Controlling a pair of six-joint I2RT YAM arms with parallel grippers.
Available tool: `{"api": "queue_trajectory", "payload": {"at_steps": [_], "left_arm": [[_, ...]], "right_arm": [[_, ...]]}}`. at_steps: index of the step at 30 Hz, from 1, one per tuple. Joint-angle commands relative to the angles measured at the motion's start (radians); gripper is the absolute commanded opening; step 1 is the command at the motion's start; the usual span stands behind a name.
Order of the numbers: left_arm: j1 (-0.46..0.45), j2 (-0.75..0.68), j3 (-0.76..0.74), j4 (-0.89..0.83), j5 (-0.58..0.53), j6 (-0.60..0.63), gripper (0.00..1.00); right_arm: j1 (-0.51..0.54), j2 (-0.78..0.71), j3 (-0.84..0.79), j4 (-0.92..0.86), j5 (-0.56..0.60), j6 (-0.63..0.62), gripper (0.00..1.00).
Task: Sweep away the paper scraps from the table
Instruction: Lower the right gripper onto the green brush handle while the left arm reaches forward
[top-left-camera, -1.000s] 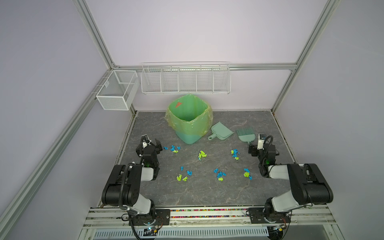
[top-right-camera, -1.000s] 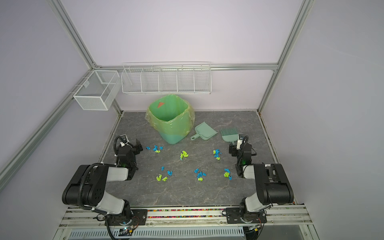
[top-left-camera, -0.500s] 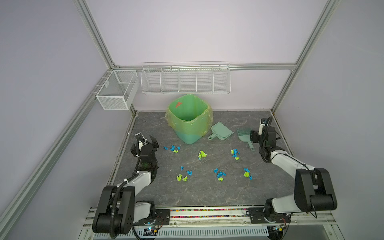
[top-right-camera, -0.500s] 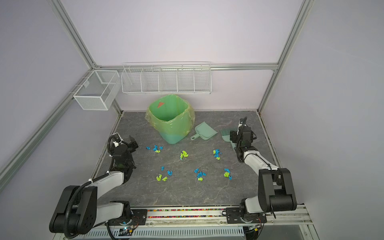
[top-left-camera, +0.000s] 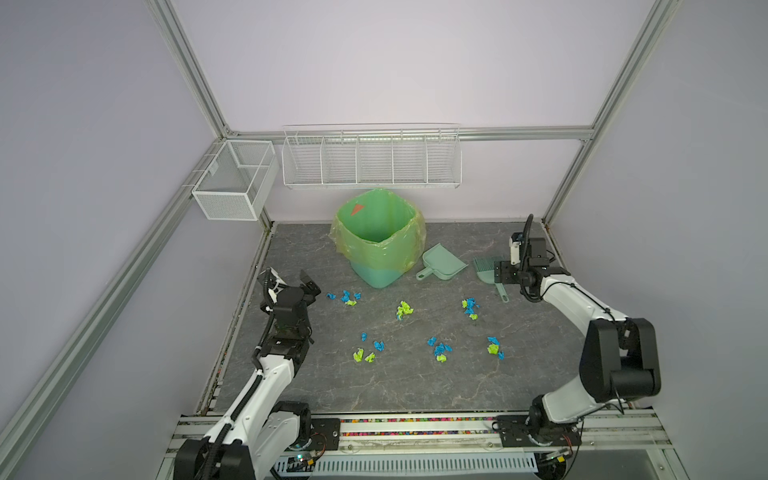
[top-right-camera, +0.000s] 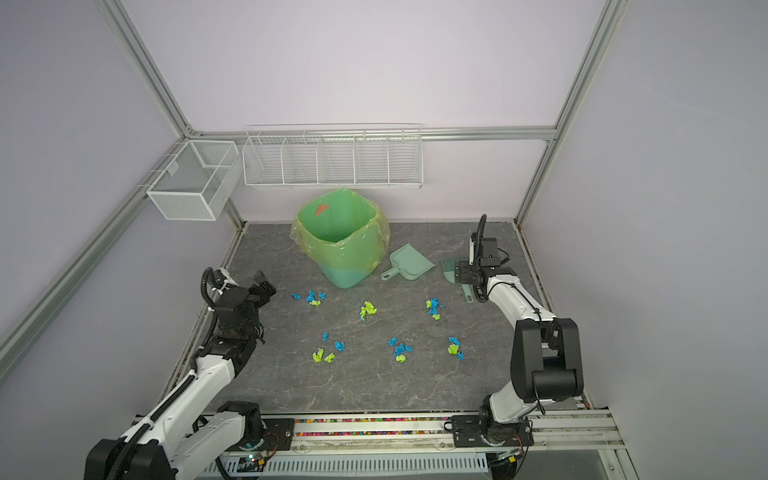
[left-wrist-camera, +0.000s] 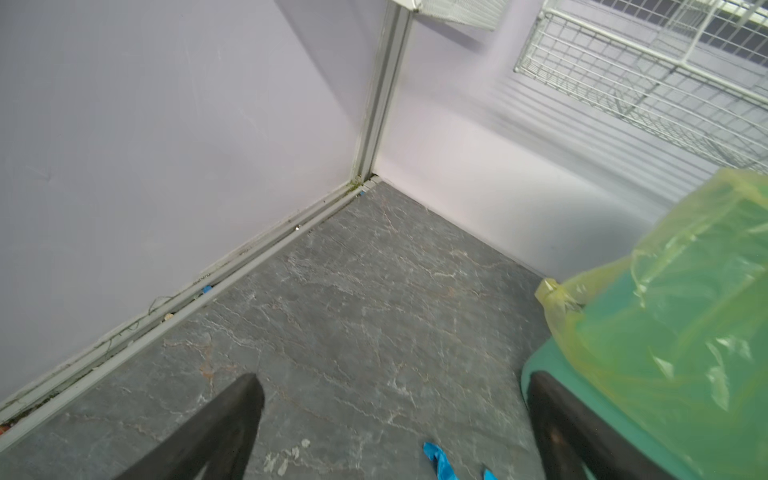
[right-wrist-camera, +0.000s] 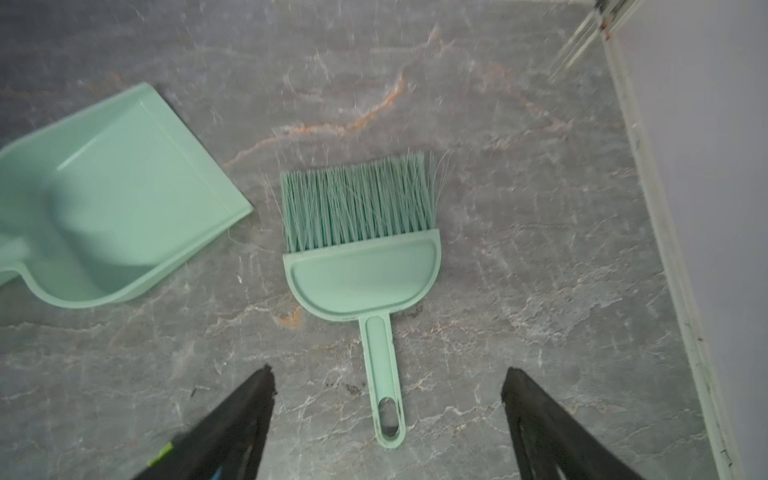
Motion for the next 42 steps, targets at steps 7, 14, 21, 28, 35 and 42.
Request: {"api": "queue_trajectory", "payload": {"at_steps": [7, 14, 21, 28, 35, 42], "left_arm": [[-0.070, -0.229, -0.040, -0.233, 0.132, -0.093, 0.99], [-0.136, -0.256, -0.015, -0.373, 0.164, -0.097, 0.99], [-0.239, -0.288, 0.002, -0.437, 0.153, 0.006, 0.99], [-0.433, -0.221, 0.005, -0.402, 0.113, 0.030, 0.99], [-0.637, -0.042, 0.101, -0.360, 0.025, 0.116, 0.99], [-0.703, 0.102, 0.186, -0.293, 0.064, 0.151, 0.99]], "right_arm": [[-0.013, 0.058, 0.050, -0.142, -0.103, -0.005, 0.89], [-0.021, 0.081, 0.043, -0.148, -0.113, -0.016, 0.91], [-0.026, 0.080, 0.011, -0.121, -0.121, -0.015, 0.98], [-0.035, 0.153, 0.036, -0.131, -0.131, -0.027, 0.81], [-0.075, 0.181, 0.021, -0.107, -0.155, -0.028, 0.73], [-0.089, 0.213, 0.011, -0.076, -0.165, -0.039, 0.66]]}}
